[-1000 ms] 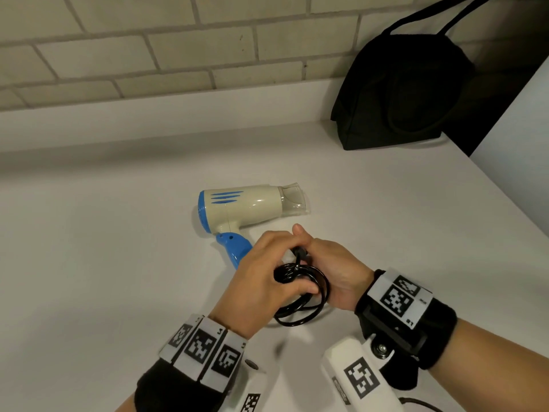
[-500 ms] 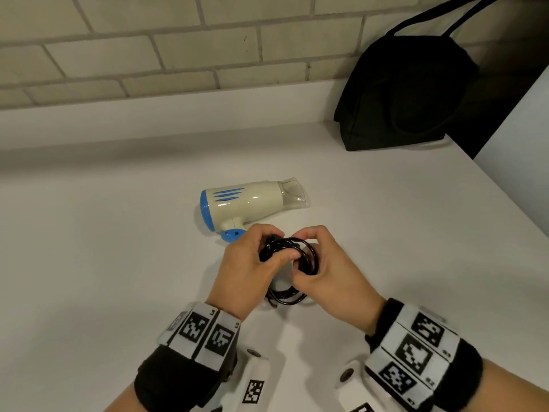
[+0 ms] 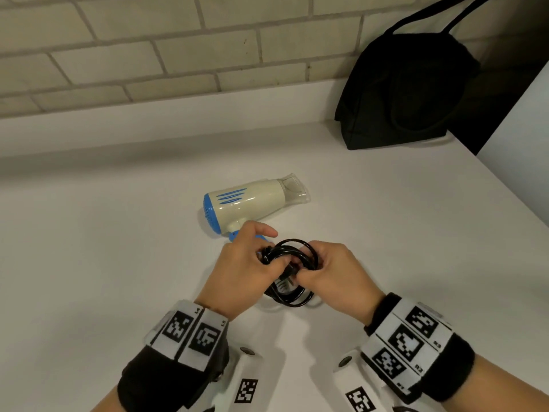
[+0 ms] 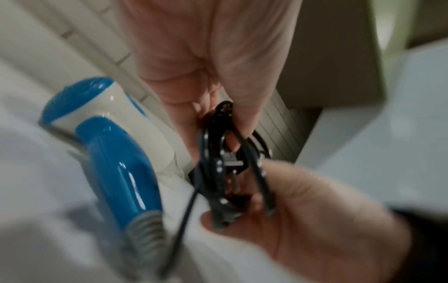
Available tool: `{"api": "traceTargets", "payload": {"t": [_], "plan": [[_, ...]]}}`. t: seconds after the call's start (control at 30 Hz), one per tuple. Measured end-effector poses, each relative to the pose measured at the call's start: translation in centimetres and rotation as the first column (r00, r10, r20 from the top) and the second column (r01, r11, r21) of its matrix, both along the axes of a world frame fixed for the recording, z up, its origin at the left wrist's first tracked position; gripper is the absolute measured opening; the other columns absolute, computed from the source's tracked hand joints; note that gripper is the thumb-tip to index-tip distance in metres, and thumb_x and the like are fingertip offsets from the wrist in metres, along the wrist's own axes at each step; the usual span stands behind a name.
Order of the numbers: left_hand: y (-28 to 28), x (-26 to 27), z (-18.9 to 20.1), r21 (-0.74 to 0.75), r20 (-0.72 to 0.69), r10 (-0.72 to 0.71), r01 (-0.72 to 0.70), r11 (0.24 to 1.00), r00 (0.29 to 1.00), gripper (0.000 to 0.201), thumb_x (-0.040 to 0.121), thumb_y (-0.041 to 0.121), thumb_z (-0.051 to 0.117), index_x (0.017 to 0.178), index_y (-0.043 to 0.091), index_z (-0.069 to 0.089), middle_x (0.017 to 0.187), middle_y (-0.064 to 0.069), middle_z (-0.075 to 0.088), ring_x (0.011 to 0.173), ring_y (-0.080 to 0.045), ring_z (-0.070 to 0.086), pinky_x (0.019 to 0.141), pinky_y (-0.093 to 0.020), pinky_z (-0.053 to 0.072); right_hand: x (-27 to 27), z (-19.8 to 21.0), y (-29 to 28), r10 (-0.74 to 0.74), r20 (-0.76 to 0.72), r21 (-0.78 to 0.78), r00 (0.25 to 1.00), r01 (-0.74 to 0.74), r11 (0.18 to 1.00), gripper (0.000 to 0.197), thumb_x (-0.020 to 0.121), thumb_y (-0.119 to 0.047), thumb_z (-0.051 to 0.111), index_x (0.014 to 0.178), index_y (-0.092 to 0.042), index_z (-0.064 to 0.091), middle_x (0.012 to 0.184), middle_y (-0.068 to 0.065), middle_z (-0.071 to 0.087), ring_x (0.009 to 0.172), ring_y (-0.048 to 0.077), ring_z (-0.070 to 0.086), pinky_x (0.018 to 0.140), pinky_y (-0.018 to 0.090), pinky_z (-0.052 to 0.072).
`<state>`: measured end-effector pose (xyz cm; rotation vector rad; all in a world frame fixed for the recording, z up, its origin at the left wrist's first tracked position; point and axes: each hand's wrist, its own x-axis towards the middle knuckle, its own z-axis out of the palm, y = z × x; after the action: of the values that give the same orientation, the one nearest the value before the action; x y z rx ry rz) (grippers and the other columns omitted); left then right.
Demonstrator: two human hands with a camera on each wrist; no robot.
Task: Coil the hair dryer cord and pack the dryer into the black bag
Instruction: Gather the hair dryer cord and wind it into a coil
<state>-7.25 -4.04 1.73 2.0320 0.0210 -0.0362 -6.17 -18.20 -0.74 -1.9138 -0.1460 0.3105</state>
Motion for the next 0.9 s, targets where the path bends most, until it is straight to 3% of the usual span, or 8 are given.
{"api": "traceTargets", "payload": {"t": [0.07,0.2,0.3,0.4,0.53,0.6,0.77,0.9], "plan": [[0.3,0.2,0.4,-0.068,-0.072,0.031,-0.036,0.997,0.997,0.033,0.072,0.017,0.072,0.086,0.031,0.045,0.078,-0.008,0.071,0.061,-0.012,0.063,0.053,-0.012,0.047,-0.1,0.0,-0.1,0.001,-0.041,0.109,0.999,0.003,0.994,0.010,0.061,-0.015,0.062,0.071,-0.012,0.060,0.066,0.006,0.062,0.061,0.014,0.056,0.062,0.035,0.052],[0.9,0.7,0.6,-0.327,-0.244,0.045,-0.125,0.937,0.969,0.034,0.069,0.008,0.074,0.089,0.021,0.050,0.084,-0.014,0.067,0.066,-0.022,0.064,0.061,-0.029,0.049,-0.2,0.5,-0.6,0.088,-0.099,0.373,0.991,-0.045,0.927,0.032,0.077,0.011,0.058,0.090,-0.017,0.052,0.070,0.004,0.065,0.057,0.007,0.062,0.064,0.022,0.052],[1.0,0.8,0.4,-0.503,-0.349,-0.019,-0.171,0.847,0.937,0.028,0.072,0.000,0.069,0.090,0.009,0.049,0.080,-0.014,0.063,0.060,-0.021,0.061,0.056,-0.026,0.054,-0.5,0.6,-0.5,0.137,-0.040,0.415,0.990,-0.108,0.903,0.040,0.079,0.008,0.057,0.095,-0.025,0.043,0.077,0.012,0.063,0.058,0.013,0.061,0.067,0.036,0.050],[1.3,0.8,0.1,-0.549,-0.375,-0.111,-0.124,0.827,0.920,0.025,0.063,0.012,0.072,0.078,0.006,0.053,0.069,-0.012,0.062,0.055,-0.016,0.060,0.053,-0.021,0.054,-0.8,0.4,-0.3,0.132,0.135,0.283,0.982,-0.166,0.945,0.053,0.072,-0.007,0.060,0.098,-0.048,0.041,0.087,0.013,0.063,0.067,0.032,0.064,0.070,0.051,0.052],[1.1,0.3,0.6,-0.537,-0.343,-0.187,-0.028,0.843,0.920,0.020,0.060,0.022,0.074,0.044,0.019,0.062,0.058,-0.006,0.055,0.059,-0.016,0.050,0.058,-0.019,0.049,-0.9,0.6,-0.7,0.213,0.440,-0.036,0.873,-0.220,0.975,0.055,0.076,-0.009,0.067,0.105,-0.049,0.044,0.100,-0.010,0.055,0.090,0.005,0.057,0.078,0.019,0.049],[1.0,0.3,0.7,-0.523,-0.332,-0.175,-0.026,0.852,0.927,0.026,0.061,0.024,0.077,0.041,0.022,0.061,0.052,-0.001,0.055,0.056,-0.014,0.051,0.056,-0.018,0.049,-0.8,0.6,-0.9,0.284,0.525,-0.192,0.802,-0.213,0.958,0.052,0.077,-0.007,0.063,0.108,-0.043,0.044,0.107,-0.006,0.052,0.096,0.004,0.053,0.083,0.019,0.047],[0.6,0.0,0.6,-0.474,-0.309,-0.128,-0.036,0.880,0.942,0.024,0.073,0.027,0.064,0.049,0.025,0.065,0.056,0.003,0.066,0.056,-0.009,0.064,0.058,-0.019,0.054,-0.3,1.1,-1.4,0.338,0.559,-0.329,0.757,-0.171,0.929,0.044,0.077,-0.011,0.046,0.109,-0.041,0.047,0.112,-0.013,0.045,0.089,0.015,0.057,0.077,0.028,0.049],[0.2,-0.5,0.0,-0.377,-0.250,0.019,-0.116,0.919,0.968,0.012,0.083,0.024,0.059,0.088,0.013,0.062,0.079,-0.002,0.070,0.072,-0.011,0.066,0.069,-0.024,0.053,0.0,1.0,-1.3,0.300,0.563,-0.264,0.771,-0.176,0.948,0.033,0.076,-0.022,0.039,0.103,-0.038,0.049,0.104,-0.010,0.050,0.089,0.008,0.054,0.077,0.018,0.046]]}}
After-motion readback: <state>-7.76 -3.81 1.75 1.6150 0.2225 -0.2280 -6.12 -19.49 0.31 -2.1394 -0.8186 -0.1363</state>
